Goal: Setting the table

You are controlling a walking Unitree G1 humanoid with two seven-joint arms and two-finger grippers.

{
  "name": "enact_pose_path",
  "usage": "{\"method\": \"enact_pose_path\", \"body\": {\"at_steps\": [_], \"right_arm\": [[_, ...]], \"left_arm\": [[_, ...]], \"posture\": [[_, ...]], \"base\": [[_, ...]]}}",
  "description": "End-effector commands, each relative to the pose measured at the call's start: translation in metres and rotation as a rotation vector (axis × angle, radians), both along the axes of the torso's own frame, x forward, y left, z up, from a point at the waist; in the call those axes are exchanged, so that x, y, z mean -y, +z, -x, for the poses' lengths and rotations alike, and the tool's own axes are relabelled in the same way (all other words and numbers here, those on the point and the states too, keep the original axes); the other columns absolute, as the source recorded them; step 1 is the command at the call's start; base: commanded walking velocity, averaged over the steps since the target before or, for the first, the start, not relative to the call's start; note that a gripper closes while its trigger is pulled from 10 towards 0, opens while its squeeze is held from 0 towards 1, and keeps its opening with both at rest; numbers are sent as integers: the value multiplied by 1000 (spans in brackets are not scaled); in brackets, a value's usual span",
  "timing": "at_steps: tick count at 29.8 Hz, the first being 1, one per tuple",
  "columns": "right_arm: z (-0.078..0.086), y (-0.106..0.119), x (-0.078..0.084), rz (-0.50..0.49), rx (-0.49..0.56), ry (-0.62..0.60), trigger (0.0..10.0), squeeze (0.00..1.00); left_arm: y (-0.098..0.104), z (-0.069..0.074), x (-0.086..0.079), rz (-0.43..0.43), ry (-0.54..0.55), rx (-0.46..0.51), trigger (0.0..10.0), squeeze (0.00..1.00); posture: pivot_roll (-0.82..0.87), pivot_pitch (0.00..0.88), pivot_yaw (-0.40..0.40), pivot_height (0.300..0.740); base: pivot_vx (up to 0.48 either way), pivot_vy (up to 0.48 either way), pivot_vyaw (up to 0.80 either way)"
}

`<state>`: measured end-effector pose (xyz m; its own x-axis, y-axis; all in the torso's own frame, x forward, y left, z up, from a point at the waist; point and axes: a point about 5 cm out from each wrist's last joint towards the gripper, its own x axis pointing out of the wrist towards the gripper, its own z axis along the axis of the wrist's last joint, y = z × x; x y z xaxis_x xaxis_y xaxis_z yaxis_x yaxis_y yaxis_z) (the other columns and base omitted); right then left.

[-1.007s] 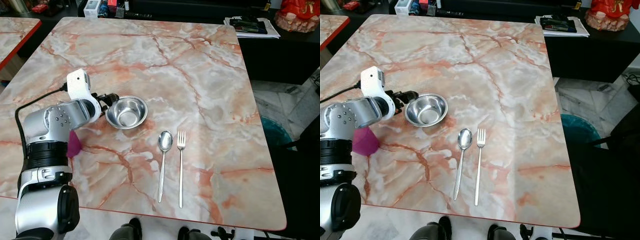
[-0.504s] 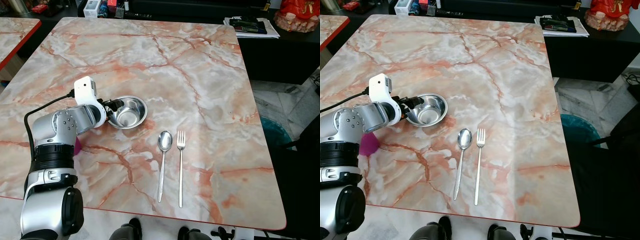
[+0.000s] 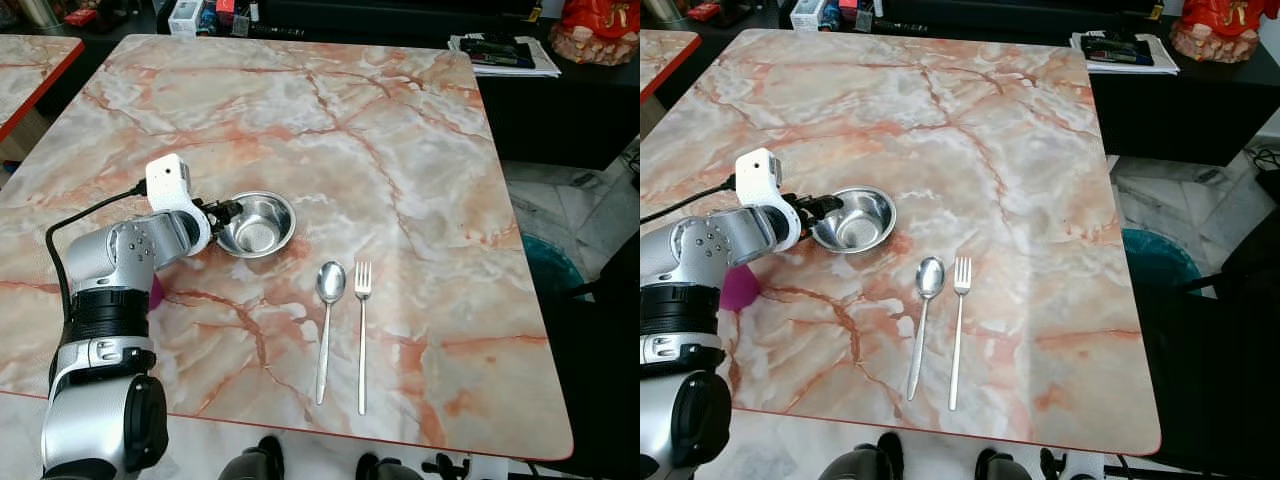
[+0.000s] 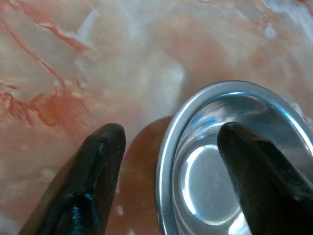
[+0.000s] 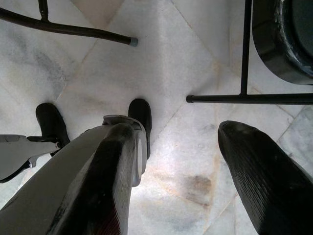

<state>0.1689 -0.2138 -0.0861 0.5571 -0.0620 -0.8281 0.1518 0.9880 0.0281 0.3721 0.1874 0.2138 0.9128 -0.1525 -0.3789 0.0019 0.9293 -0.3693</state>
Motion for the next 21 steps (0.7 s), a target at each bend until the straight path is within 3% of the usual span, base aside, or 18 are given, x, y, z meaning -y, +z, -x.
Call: {"method": "enact_pose_path", "body": {"at_steps": [1, 7, 9, 10, 11, 19, 20, 21], "right_arm": [[9, -4, -1, -10, -31, -16, 10000, 0], [9, -4, -1, -10, -30, -17, 10000, 0], [9, -4, -1, -10, -30, -17, 10000, 0], [9, -4, -1, -9, -30, -17, 10000, 0], [9, -4, -1, -10, -30, -17, 10000, 0], [9, -4, -1, -11, -29, -19, 10000, 0], [9, -4, -1, -11, -29, -19, 10000, 0], [9, -4, -1, -11, -29, -19, 10000, 0]], "left_arm": [[-7, 0, 0, -5, 4, -24, 3961, 0], [-7, 0, 1, 0, -4, -25, 4314, 0], [-8, 0, 3, 3, -11, -27, 4941, 0], [-9, 0, 4, 3, -12, -29, 9020, 0], [-9, 0, 4, 4, -12, -30, 10000, 0], [-9, 0, 5, 7, -14, -34, 10000, 0], [-9, 0, 5, 7, -14, -35, 8627, 0], [-9, 0, 5, 7, -14, -35, 8627, 0]], "posture": [[-16, 209, -12, 740], [-16, 209, -12, 740], [-18, 210, -10, 740], [-18, 210, -10, 740], [-18, 210, -10, 740], [-18, 213, -10, 740], [-18, 213, -10, 740], [-18, 213, -10, 740]], "base": [[0, 0, 0], [0, 0, 0], [0, 0, 0], [0, 0, 0], [0, 0, 0], [0, 0, 0], [0, 0, 0], [0, 0, 0]]}}
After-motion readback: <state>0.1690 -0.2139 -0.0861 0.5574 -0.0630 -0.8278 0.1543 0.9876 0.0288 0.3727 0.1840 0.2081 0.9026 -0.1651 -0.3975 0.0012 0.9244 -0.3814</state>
